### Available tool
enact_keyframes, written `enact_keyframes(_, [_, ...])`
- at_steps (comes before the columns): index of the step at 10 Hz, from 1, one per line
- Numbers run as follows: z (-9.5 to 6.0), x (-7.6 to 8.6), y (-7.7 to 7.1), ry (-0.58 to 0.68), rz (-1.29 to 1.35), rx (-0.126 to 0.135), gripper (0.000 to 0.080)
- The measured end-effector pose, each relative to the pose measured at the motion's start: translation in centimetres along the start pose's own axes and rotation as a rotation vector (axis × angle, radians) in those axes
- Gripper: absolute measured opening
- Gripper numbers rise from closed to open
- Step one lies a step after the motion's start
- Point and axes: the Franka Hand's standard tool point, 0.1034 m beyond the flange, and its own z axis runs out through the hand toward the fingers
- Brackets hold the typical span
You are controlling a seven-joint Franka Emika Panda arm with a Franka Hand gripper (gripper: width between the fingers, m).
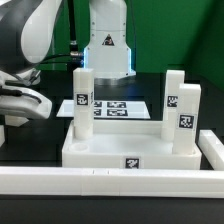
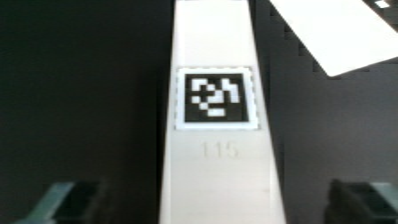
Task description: Assemble desk
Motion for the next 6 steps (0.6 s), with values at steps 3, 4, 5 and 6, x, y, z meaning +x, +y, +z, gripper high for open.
enact_keyframes(3, [-0.1, 0.0, 0.0, 0.001, 0.000, 0.000, 0.0288])
enact_keyframes(4, [-0.1, 0.0, 0.0, 0.002, 0.000, 0.000, 0.0288])
enact_keyframes(5, [-0.6, -0.3, 0.0, 0.005, -0.005, -0.003, 0.0288])
enact_keyframes(6, [-1.9, -0.8, -0.1, 0.015, -0.021, -0.044, 0.0288])
